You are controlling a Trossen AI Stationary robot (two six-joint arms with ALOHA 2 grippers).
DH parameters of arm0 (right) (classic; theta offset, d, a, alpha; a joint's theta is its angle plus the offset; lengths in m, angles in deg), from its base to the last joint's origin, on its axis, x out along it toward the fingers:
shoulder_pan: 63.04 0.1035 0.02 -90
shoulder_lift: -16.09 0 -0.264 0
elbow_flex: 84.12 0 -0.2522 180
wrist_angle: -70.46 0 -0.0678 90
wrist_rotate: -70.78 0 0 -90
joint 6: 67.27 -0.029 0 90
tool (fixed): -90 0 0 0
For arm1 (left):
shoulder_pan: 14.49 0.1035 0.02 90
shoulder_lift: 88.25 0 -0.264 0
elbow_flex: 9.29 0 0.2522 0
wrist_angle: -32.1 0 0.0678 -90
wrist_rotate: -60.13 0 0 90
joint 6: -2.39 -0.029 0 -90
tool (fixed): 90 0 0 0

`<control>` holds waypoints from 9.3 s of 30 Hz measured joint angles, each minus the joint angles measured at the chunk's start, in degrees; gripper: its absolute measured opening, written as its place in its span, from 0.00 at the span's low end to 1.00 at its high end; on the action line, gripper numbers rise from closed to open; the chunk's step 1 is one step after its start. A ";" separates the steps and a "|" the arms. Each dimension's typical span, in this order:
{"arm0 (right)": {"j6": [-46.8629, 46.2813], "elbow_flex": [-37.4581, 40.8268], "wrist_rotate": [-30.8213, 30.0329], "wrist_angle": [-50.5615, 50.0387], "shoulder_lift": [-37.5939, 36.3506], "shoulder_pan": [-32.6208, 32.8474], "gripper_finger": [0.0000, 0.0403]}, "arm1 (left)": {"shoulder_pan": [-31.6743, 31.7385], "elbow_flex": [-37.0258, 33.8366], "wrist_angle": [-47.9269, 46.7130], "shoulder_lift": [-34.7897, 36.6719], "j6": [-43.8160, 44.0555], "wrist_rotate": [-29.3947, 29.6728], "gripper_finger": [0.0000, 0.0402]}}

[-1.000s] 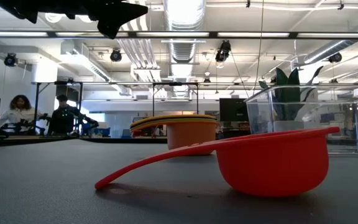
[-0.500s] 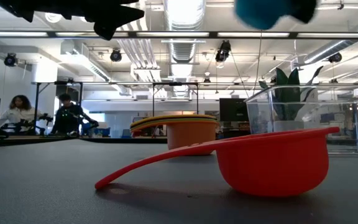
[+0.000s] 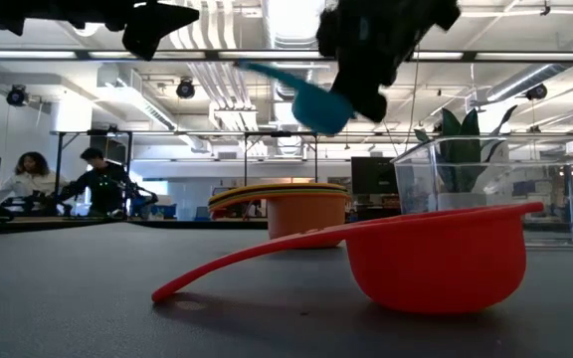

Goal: Nest measuring cups in basket
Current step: Stack the light blue measuring cup on top of the yellow measuring cup, then stack the red measuring cup on top of the light blue measuring cup, then stack the blue measuring cup on top of the red measuring cup

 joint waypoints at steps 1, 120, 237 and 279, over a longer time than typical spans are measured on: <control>0.63 -0.03 0.93 0.74 1.13 -0.84 0.02 | 0.00 -0.31 -0.03 0.30 -0.05 0.09 0.51; -18.49 -12.48 -10.73 -4.51 23.34 30.82 0.25 | 0.26 0.82 -0.75 -7.05 1.59 0.04 0.51; 30.63 -12.13 8.82 -9.48 16.67 -5.02 0.31 | 0.74 0.97 -4.63 -7.10 0.67 -0.11 0.51; 17.03 -3.41 -9.19 12.04 3.58 30.77 0.25 | 0.51 4.75 -11.15 -16.01 11.56 -2.05 0.51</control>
